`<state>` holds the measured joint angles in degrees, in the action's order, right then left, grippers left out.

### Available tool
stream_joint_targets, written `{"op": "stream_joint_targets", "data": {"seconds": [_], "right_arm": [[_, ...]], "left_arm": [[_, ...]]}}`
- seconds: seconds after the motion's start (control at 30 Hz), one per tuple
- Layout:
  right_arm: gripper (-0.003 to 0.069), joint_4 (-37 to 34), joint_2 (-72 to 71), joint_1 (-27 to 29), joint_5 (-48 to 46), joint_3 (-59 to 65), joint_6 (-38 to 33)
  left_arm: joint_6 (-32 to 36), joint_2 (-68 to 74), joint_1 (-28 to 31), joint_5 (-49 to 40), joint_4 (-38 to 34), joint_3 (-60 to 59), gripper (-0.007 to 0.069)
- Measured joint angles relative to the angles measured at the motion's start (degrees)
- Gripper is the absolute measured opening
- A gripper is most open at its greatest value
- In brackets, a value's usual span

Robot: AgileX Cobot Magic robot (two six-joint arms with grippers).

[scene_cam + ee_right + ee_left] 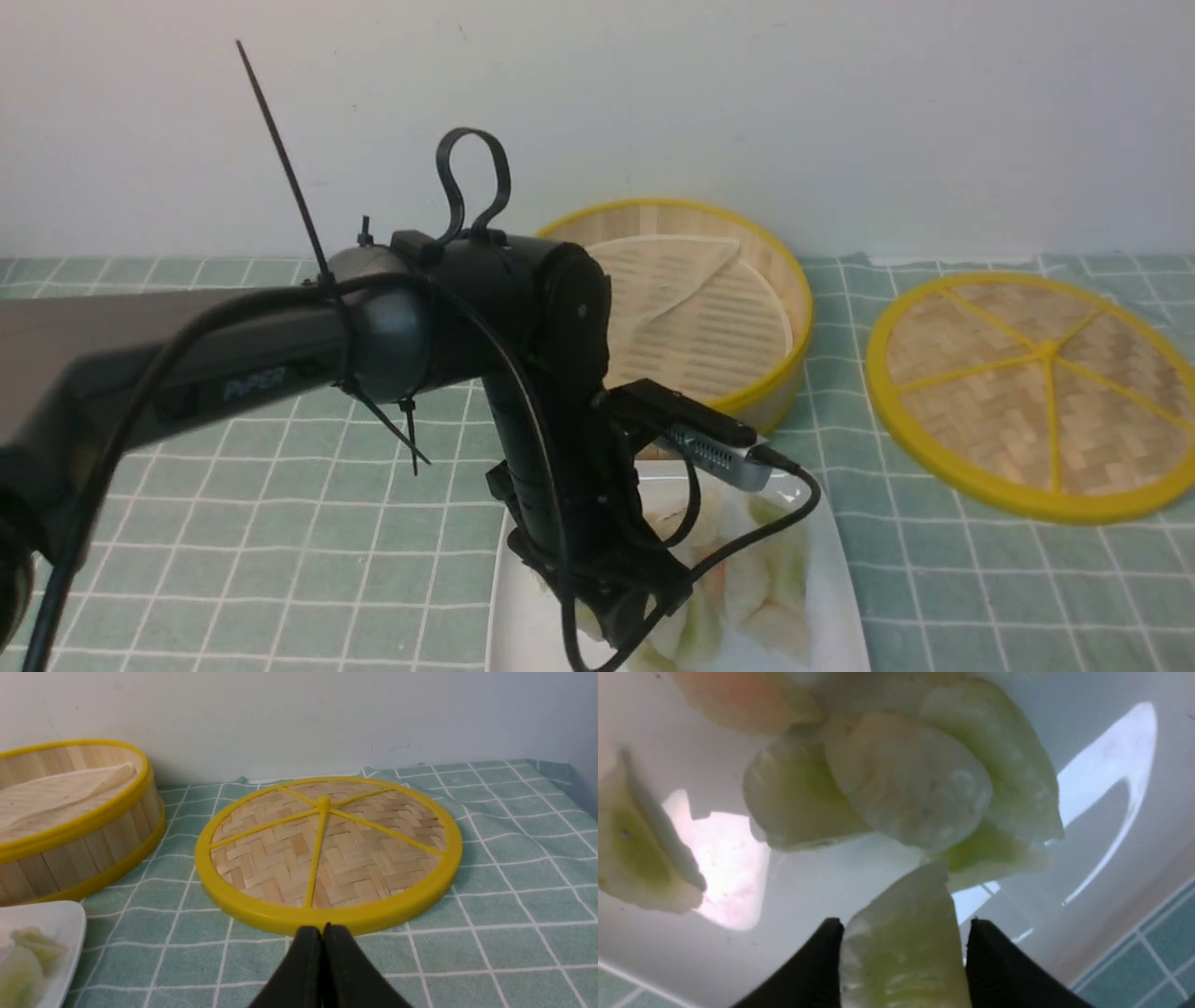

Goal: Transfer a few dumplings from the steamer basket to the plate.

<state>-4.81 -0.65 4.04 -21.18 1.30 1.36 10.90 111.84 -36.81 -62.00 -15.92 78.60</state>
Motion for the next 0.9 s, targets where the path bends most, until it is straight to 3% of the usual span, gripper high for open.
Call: {"op": "stream_joint_targets", "data": {"seconds": [0.17,0.27,0.4,0.57,0.67,0.9], "right_arm": [[-0.0015,0.0,0.0,0.0,0.0,0.0,0.0],[-0.0015,0.0,0.0,0.0,0.0,0.0,0.0],[-0.0015,0.0,0.0,0.0,0.0,0.0,0.0],[-0.0015,0.0,0.0,0.0,0.0,0.0,0.0],[-0.0015,0.0,0.0,0.0,0.0,0.0,0.0],[-0.0015,0.0,0.0,0.0,0.0,0.0,0.0]], "left_arm": [[-2.38,0.35,0.0,0.5,0.61,0.0,0.0517],[-3.55,0.4,0.0,-1.48,0.61,1.46,0.0535],[-5.05,-1.16,0.0,-5.8,1.88,5.06,0.0407],[-5.45,-11.7,0.0,-5.88,2.69,6.63,0.0054],[-5.63,-20.74,0.0,-2.79,2.24,5.55,0.0004],[-5.63,-40.06,-0.02,11.07,1.67,-7.3,-0.0006]]}}
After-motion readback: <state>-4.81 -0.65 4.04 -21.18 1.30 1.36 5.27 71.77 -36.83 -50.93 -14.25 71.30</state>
